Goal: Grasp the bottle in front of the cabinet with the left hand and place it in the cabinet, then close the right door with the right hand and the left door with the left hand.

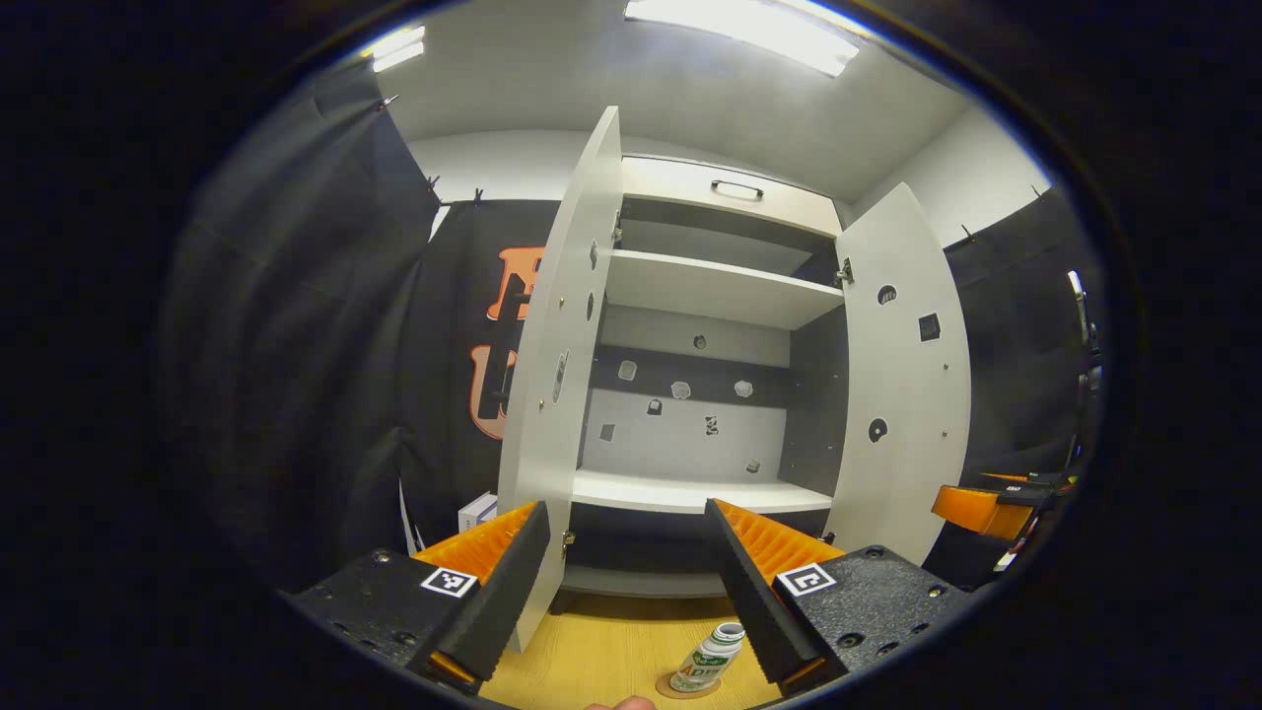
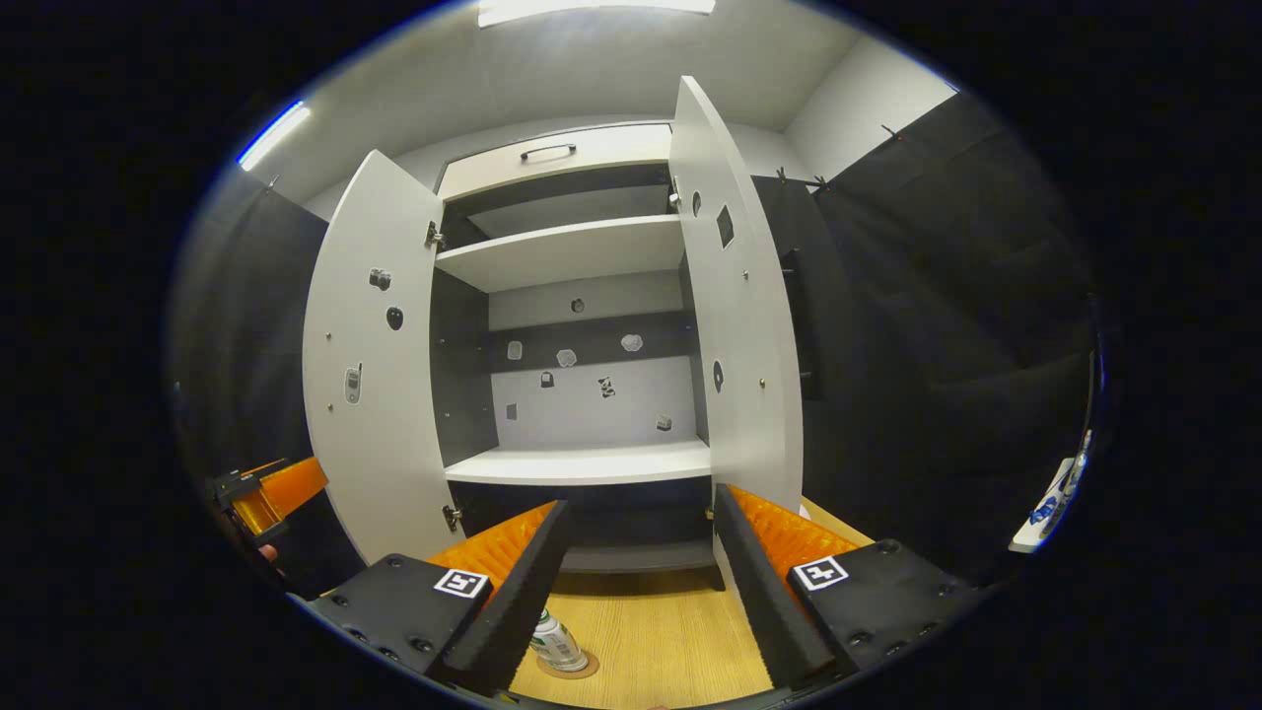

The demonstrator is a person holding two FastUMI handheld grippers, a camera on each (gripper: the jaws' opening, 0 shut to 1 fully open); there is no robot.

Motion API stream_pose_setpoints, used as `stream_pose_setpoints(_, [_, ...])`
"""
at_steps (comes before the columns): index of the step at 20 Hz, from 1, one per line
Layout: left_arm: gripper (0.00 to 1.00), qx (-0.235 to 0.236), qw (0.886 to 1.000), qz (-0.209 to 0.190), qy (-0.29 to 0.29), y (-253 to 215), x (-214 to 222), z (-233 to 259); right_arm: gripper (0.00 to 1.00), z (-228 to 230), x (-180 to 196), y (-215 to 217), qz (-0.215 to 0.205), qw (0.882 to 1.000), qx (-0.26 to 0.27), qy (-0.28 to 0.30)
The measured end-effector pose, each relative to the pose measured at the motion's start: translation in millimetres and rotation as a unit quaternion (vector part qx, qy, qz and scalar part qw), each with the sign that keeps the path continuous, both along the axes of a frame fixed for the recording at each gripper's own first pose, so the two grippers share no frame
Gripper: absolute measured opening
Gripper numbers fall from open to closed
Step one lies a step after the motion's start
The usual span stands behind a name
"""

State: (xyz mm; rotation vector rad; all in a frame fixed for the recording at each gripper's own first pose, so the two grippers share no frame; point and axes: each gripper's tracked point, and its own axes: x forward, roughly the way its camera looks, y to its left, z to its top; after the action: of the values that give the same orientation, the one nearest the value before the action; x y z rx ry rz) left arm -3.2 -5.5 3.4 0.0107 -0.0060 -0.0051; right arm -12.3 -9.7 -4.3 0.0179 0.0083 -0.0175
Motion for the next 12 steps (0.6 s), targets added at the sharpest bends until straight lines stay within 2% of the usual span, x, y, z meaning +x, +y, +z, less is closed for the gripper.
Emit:
stream_pose_setpoints(5, [0.95, -0.017, 0.999, -0.028, 0.012, -25, 20, -23, 0.96, 3, -8, -14, -0.008, 1.000, -0.006, 0.001])
stream_pose_setpoints(6, [0.93, -0.022, 0.999, -0.036, 0.020, -33, 25, -33, 0.96, 2, -10, -17, -0.010, 1.000, -0.007, 0.002])
stream_pose_setpoints(7, [0.95, -0.023, 0.998, -0.043, 0.030, -41, 30, -44, 0.96, 3, -11, -21, -0.012, 1.000, -0.008, 0.004])
stream_pose_setpoints(12, [0.95, -0.037, 0.993, -0.080, 0.083, -85, 40, -120, 0.96, 8, -19, -38, -0.019, 1.000, -0.017, 0.004])
